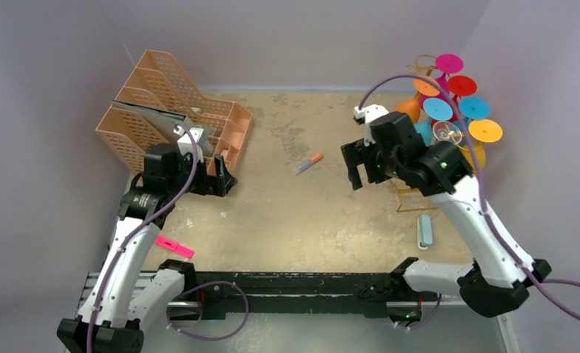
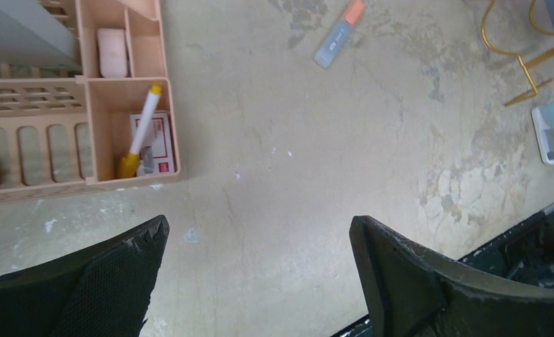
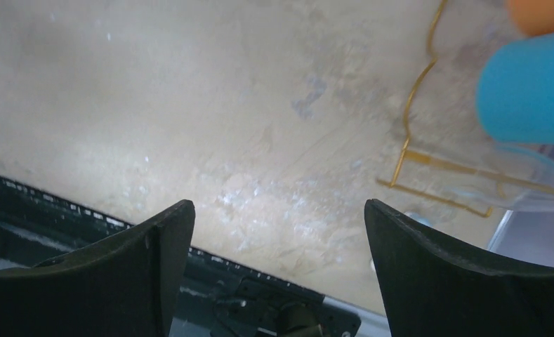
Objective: Take the wine glass off the wine glass rack
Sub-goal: Pick up the wine glass from the wine rack.
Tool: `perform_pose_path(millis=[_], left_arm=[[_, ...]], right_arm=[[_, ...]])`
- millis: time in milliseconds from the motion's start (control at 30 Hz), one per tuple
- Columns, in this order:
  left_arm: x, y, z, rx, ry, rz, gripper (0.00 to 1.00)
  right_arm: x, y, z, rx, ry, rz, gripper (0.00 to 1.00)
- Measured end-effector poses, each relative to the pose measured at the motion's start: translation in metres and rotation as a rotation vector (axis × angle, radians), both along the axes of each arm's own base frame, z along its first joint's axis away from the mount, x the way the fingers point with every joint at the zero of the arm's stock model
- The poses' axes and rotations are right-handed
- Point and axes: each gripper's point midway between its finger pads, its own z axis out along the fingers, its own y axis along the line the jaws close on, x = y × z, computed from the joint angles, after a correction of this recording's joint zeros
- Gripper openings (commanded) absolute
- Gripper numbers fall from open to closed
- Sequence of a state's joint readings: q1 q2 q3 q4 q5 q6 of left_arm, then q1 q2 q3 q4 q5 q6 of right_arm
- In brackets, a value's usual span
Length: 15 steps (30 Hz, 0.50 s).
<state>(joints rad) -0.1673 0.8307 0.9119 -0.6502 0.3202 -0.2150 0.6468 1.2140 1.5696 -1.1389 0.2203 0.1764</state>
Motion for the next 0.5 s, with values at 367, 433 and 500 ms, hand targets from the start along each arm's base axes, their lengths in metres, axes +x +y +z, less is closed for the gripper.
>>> perform_pose_path(millis=[367,433,500], left_arm=[[0.002,-0.009,-0.030,0.002,0.137,-0.056,1.00],[0.001,-0.010,-0.030,-0.001,0.137,-0.059,1.00],[0.001,-0.010,-0.030,-0.001,0.137,-0.060,1.00]], right_arm=[[0.012,-0.042,0.079,-0.056,-0.289,-0.092,0.77],[0.015,-0.053,0.081,-0.117,-0.304,-0.118,0.77],[0.021,-0.064,0.087,-0.188,-0.328,-0.145,0.77]])
